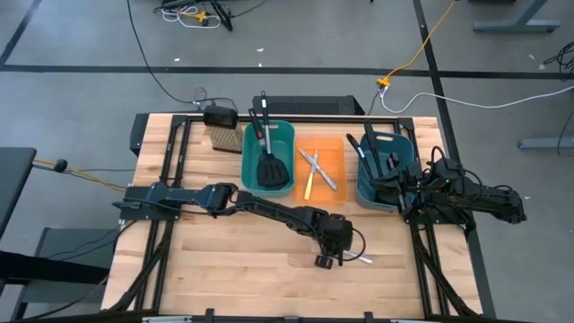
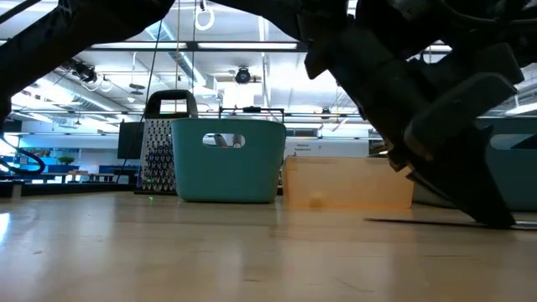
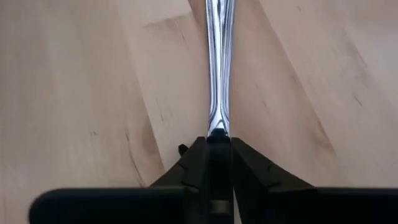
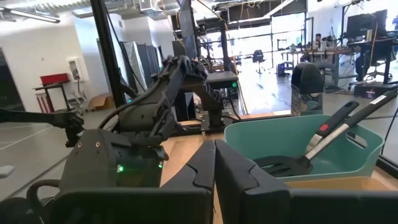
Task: Pick & Place Kitchen Items
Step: Put the silver table knife into the orange bin
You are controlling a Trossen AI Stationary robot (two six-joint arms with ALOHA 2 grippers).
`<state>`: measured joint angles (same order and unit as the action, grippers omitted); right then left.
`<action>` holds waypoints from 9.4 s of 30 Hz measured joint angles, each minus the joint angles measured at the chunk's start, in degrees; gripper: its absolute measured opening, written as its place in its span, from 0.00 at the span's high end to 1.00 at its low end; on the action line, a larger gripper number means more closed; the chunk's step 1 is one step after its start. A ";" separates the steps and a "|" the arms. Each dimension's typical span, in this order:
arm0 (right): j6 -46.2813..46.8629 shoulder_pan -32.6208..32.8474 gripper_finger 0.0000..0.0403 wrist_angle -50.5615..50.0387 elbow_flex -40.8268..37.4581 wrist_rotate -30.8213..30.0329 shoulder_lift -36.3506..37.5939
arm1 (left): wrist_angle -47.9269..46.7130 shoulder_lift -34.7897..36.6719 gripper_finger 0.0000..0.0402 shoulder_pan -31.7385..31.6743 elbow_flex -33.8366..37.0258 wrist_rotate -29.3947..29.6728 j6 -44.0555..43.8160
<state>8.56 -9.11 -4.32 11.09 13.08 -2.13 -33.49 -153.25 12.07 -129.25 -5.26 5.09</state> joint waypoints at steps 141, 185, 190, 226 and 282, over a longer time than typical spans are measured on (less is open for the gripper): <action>53.62 54.06 0.52 -41.36 54.07 -37.50 -98.93 | 70.07 67.06 0.98 2.04 94.88 9.01 -7.48; 52.45 54.43 0.64 -28.61 46.41 -33.85 -104.32 | 71.87 67.06 0.98 2.04 94.88 6.92 -8.85; 51.68 54.37 0.71 -29.33 45.90 -34.21 -104.39 | 71.89 66.92 0.98 2.76 94.87 6.88 -11.59; 48.98 54.30 0.73 -29.92 45.66 -35.12 -104.65 | 49.10 42.47 0.98 8.68 74.18 16.20 -16.53; 49.16 54.30 0.70 -29.52 45.59 -36.06 -104.65 | 50.03 36.29 0.99 9.13 73.91 16.55 -17.48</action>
<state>57.72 45.19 -33.84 56.69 -22.98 -106.78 16.54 -116.96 21.20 -55.34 11.29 -12.39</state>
